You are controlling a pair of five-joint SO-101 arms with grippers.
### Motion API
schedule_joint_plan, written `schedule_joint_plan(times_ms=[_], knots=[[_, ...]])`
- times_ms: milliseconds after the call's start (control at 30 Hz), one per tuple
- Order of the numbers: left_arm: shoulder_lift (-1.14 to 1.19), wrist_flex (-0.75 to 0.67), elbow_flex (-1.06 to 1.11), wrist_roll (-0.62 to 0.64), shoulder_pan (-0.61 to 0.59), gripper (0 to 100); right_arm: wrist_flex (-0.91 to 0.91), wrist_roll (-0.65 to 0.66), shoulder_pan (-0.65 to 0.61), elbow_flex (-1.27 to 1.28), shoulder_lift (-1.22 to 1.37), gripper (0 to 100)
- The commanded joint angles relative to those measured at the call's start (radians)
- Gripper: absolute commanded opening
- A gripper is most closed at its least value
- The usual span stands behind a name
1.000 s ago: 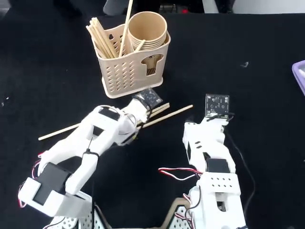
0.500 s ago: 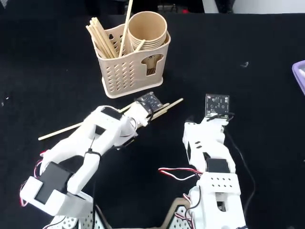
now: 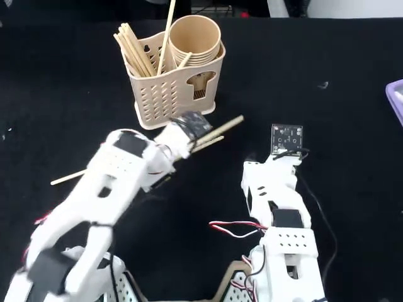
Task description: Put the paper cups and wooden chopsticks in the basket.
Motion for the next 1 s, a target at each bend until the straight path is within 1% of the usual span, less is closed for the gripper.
schedule_joint_plan(times_ms=[0, 133, 267, 400, 500, 600, 700, 833, 900, 967], knots=[[-0.163, 0.032, -0.053, -0.006, -0.056, 3, -0.02, -0.009, -0.009, -0.047, -0.021, 15.1], [-0.308, 0.081, -0.062, -0.008, -0.074, 3, -0.021, -0.009, -0.009, -0.047, -0.021, 15.0], [-0.471, 0.058, -0.062, 0.002, -0.064, 3, -0.023, -0.009, -0.012, -0.047, -0.021, 14.9], [-0.617, -0.034, -0.064, 0.115, -0.044, 3, -0.023, -0.009, -0.012, -0.045, -0.019, 14.9], [-0.694, -0.213, -0.054, 0.216, -0.048, 3, -0.025, -0.009, -0.014, -0.045, -0.018, 14.9], [-0.709, -0.47, -0.008, 0.368, -0.054, 3, -0.025, -0.009, -0.014, -0.045, -0.018, 14.9], [-0.707, -0.749, 0.059, 0.462, -0.054, 3, -0.025, -0.009, -0.014, -0.045, -0.016, 14.9], [-0.631, -1.086, 0.151, 0.482, -0.051, 3, -0.026, -0.009, -0.014, -0.036, -0.021, 14.9], [-0.549, -1.189, 0.153, 0.486, -0.054, 3, -0.026, -0.009, -0.014, -0.036, -0.021, 15.0], [-0.456, -1.243, 0.128, 0.486, -0.056, 3, -0.026, -0.009, -0.014, -0.036, -0.021, 15.0]])
